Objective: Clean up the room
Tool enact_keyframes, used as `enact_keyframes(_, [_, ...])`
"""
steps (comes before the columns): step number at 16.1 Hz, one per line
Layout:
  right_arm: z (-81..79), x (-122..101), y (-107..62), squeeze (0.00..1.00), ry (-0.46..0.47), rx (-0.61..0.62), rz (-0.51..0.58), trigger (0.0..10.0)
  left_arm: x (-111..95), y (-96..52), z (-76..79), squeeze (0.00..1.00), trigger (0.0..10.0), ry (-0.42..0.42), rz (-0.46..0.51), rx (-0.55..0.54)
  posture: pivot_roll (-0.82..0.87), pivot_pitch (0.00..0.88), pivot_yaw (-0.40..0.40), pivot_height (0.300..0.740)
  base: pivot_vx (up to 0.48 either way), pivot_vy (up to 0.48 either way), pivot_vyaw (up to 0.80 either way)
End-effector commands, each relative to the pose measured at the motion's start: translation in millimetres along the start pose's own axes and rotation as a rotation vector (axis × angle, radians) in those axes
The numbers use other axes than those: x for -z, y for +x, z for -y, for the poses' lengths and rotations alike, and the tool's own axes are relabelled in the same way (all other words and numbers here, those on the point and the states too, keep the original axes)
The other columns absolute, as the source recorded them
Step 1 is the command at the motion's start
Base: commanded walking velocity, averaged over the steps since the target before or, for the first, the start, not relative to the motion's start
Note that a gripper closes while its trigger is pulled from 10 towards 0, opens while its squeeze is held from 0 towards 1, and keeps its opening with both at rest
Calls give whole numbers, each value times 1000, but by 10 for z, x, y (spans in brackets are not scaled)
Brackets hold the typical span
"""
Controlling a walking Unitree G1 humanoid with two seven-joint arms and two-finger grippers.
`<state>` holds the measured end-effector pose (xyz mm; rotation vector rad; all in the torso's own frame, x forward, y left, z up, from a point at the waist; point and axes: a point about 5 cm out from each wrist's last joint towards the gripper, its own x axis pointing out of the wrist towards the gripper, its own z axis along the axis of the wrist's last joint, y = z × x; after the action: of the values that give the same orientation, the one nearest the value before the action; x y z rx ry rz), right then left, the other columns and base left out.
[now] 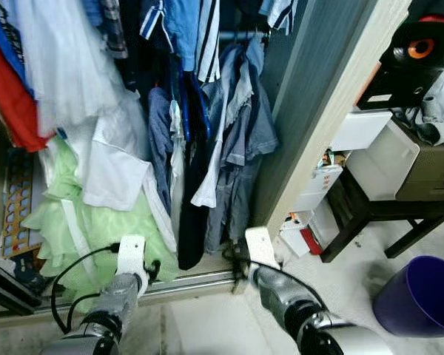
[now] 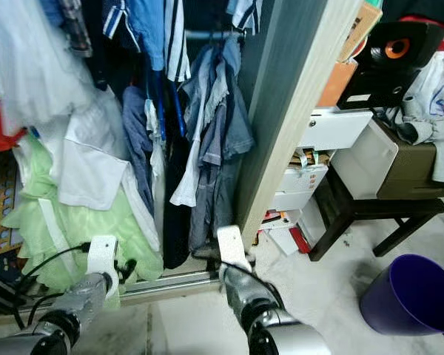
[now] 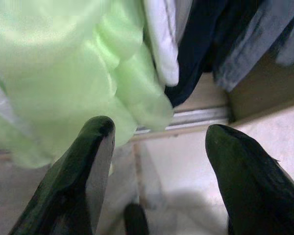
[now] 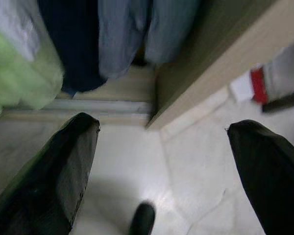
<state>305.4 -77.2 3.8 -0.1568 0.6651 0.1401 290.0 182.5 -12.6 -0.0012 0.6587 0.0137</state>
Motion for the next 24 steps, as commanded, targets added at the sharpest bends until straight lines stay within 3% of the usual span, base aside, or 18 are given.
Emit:
enact_keyframes(1, [15,-132,6,0,-23,9,64,10000,-103,13,16,0,10000,-12,46,-8,-67,42,-86,740,0,0,0])
enact_keyframes(2, [4,-363,0,0,-51,18,174,10000,-291,22,-9,0,10000,-26,138,-38,-68,35,-87,740,0,0,0])
enact_keyframes(4, [-19,-618,-25,0,-54,8,292,10000,-531,18,-25,0,10000,-63,252,-49,-65,28,-95,740,0,0,0])
enact_keyframes(6, [19,-816,-75,0,-69,-21,439,10000,-748,-49,-103,0,10000,-98,428,-7,-63,29,-105,740,0,0,0])
enact_keyframes(10, [202,-782,-118,0,15,-44,523,10000,-775,-224,-369,0,10000,-88,590,-58,-65,32,-109,740,0,0,0])
enact_keyframes(12, [245,-780,-164,0,-4,-70,584,10000,-774,-321,-367,0,10000,-49,658,-58,-64,33,-108,740,0,0,0])
enact_keyframes(14, [326,-876,-287,0,-25,-77,698,10000,-819,-524,-232,0,10000,-28,767,7,-65,55,-100,740,0,0,0])
enact_keyframes(17, [392,-909,-478,0,-47,-62,802,10000,-791,-731,-84,0,10000,-30,824,71,-89,81,-102,740,0,0,717])
enact_keyframes(20, [361,-843,-494,0,-66,-70,792,10000,-787,-747,-2,0,10000,-51,810,77,-87,96,-107,740,0,0,769])
enact_keyframes(24, [283,-979,-550,0,-87,-102,829,10000,-846,-795,46,0,10000,-61,803,117,-79,101,-111,740,0,0,758])
